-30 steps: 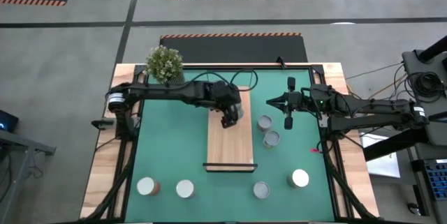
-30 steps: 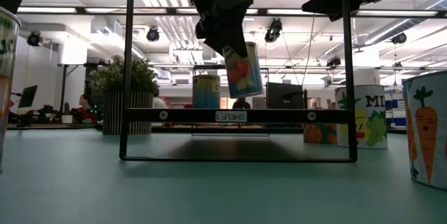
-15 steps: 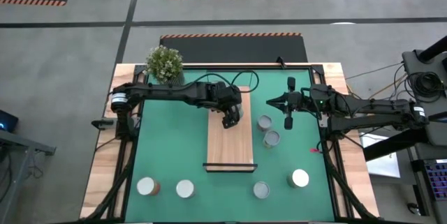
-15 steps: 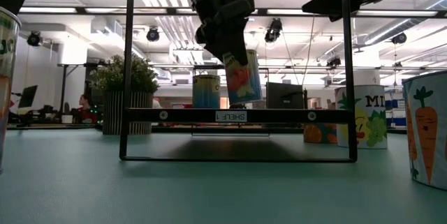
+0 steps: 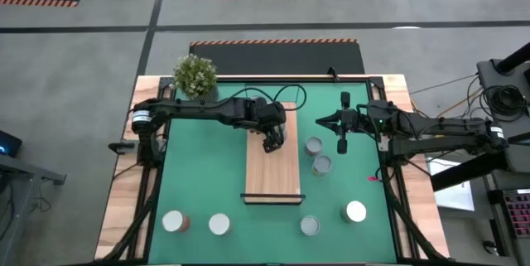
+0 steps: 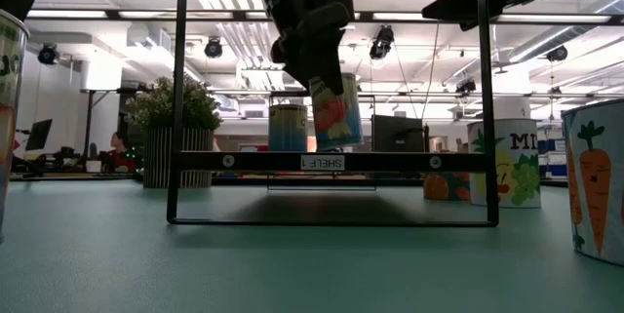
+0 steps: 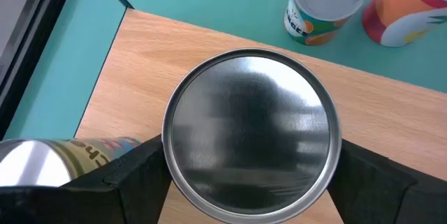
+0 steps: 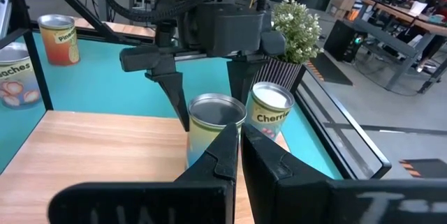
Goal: Pick and place cans onto a shelf
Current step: Put the canned tomatoes on the shelf
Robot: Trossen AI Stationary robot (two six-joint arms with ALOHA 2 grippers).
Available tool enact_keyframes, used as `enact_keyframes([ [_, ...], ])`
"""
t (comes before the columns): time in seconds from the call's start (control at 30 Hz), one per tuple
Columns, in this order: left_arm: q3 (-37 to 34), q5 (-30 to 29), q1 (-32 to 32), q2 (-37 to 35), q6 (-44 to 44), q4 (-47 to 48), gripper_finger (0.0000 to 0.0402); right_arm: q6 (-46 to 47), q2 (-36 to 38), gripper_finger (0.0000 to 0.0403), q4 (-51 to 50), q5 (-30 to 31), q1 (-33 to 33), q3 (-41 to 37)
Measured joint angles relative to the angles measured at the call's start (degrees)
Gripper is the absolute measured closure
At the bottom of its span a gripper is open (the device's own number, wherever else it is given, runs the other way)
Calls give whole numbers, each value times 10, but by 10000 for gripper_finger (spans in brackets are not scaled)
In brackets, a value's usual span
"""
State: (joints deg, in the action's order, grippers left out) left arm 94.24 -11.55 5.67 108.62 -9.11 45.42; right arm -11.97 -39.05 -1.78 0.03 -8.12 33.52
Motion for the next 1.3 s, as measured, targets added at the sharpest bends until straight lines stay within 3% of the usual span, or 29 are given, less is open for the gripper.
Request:
enact_keyframes([
  [0.77,-22,0,0,0,-20,13,94,4,0,394,-3,0,0,0],
  [1.3,-20,0,-6,-9,7,18,46,4,0,394,-9,0,0,0],
])
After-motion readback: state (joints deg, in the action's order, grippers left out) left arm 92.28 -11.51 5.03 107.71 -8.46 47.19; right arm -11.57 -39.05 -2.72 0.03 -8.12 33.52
